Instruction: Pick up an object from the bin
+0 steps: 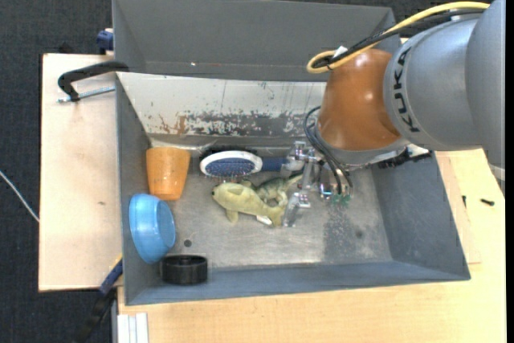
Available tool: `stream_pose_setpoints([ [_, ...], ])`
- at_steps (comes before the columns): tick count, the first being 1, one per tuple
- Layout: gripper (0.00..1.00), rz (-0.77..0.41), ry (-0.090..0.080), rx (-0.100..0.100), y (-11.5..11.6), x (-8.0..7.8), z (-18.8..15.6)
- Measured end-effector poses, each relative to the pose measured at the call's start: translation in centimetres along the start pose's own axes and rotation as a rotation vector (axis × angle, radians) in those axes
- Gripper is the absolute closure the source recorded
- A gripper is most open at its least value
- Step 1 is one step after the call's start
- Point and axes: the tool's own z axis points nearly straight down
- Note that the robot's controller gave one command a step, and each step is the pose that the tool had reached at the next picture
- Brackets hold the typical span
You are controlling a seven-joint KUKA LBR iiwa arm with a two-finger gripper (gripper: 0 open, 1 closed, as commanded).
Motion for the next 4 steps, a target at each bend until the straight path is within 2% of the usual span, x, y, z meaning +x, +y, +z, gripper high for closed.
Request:
stream_pose_setpoints([
  [1, 0.00, 0.193, 0.004, 0.000, 5.9, 0.8, 0.1],
  [2, 0.00, 0.345, 0.002, -0.001, 3.7, 0.5, 2.9],
  [3, 0.00, 0.342, 0.005, 0.002, 3.9, 0.4, 2.7],
  [4, 1.00, 0.343, -0.003, 0.001, 3.8, 0.2, 2.6],
])
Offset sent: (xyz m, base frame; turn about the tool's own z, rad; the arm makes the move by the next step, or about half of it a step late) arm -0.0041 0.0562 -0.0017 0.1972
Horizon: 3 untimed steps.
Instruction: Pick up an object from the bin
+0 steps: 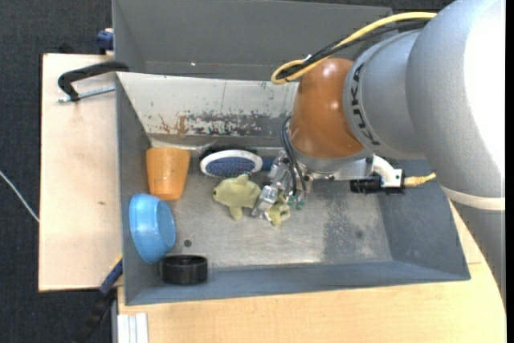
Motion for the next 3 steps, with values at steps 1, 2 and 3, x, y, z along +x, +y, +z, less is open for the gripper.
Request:
stream_pose_setpoints([
  [1, 1.00, -0.002, 0.006, 0.003, 0.1, 0.0, -0.5],
  [2, 1.00, -0.004, 0.000, -0.002, 0.3, -0.3, -8.8],
  [3, 1.00, -0.006, 0.005, 0.002, 0.4, -0.4, -9.6],
])
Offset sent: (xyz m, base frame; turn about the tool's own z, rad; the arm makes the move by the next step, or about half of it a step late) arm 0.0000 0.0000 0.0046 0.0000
